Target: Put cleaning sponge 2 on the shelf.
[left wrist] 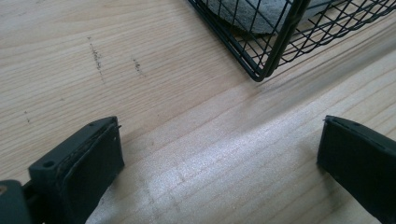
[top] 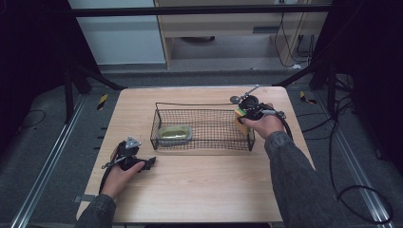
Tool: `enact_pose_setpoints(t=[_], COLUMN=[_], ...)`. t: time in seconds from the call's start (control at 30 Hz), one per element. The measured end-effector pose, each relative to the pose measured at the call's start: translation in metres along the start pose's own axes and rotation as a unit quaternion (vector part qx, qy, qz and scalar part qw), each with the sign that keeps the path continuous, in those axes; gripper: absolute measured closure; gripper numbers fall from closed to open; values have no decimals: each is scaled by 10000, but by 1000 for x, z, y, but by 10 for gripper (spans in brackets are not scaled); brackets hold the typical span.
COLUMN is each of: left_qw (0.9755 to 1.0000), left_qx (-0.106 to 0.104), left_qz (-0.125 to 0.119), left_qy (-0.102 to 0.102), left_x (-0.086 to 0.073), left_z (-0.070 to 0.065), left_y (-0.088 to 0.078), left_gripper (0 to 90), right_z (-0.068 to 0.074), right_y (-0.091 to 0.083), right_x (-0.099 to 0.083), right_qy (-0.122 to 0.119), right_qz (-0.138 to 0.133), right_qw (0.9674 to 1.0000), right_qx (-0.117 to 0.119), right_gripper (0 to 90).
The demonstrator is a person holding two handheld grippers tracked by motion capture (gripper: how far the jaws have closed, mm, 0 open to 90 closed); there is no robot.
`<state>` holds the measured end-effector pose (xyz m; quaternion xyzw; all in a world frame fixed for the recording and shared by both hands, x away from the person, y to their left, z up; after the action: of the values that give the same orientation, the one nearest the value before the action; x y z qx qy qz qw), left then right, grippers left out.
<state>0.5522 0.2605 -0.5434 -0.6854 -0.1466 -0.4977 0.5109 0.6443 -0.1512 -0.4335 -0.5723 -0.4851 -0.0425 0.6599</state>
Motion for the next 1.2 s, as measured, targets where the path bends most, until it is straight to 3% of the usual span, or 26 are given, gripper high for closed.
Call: enact_pose_setpoints(t=[1.2], left_qw=[10000], left_qx=[1], left_qz=[-8], left_qy=[13], left_x=[0], left_z=[0], left_y=[0], left_gripper=[0], right_z=[-2], right_y=[25], right_x=[-10], right_qy=[154], right_qz=[183], right_qw=[9997], right_qx=[-45], right_gripper=[646])
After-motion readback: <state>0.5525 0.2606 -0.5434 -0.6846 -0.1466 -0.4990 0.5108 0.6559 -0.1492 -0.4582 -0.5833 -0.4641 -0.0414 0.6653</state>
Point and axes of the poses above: each handheld gripper's, and its own axes: y roughly forward along the jaws, x roughly out of its top, z roughly to its left, the point moved 5 cm from there along y, roughly forward along the jaws, and after that the axes turned 11 degrees about -z, right-handed, at the moved point
